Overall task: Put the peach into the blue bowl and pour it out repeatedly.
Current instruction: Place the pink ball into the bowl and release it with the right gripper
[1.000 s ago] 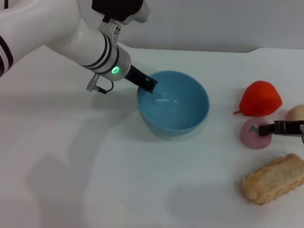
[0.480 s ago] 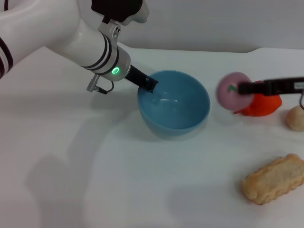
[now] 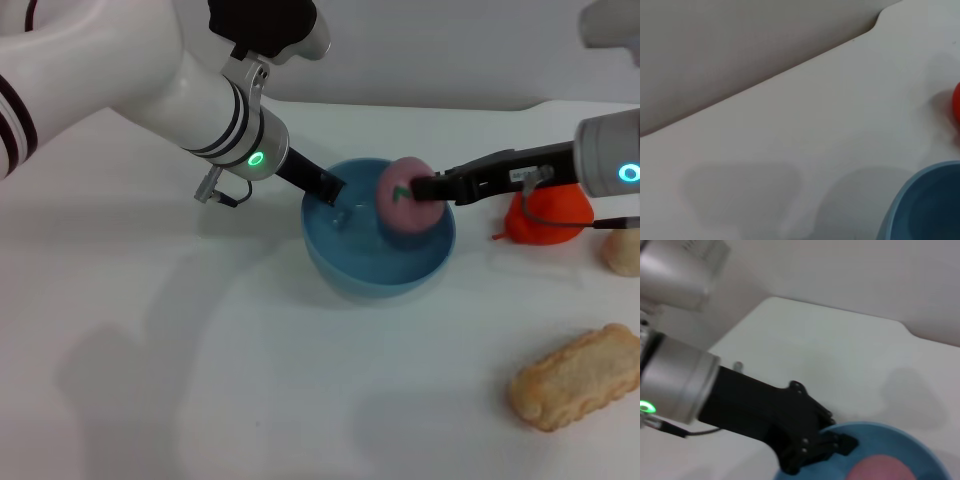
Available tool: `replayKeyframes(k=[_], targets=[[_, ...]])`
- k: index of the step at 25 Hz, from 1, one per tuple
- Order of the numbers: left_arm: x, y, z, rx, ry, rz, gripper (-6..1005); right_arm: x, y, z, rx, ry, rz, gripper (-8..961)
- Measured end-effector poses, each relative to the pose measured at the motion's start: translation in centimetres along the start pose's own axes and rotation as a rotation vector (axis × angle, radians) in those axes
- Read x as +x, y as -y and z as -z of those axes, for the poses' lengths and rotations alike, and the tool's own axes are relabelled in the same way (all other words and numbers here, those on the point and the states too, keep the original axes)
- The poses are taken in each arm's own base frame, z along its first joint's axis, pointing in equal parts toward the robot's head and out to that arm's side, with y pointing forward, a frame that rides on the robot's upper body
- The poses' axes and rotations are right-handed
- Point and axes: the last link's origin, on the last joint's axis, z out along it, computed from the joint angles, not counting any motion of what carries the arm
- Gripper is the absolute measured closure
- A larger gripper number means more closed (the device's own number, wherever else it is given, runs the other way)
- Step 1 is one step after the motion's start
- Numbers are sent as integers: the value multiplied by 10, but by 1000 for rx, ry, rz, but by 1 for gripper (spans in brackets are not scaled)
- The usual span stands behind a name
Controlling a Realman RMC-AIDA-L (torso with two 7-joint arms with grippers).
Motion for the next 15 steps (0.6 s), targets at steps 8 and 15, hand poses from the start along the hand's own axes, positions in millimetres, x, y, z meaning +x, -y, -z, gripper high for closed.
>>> replayKeyframes(k=[8, 15], targets=[[-2, 1, -1, 1, 4, 5, 1000, -3, -1, -11, 52, -4, 70, 755], [-3, 2, -1, 4, 2, 10, 999, 0, 0, -7, 39, 45, 110, 552]])
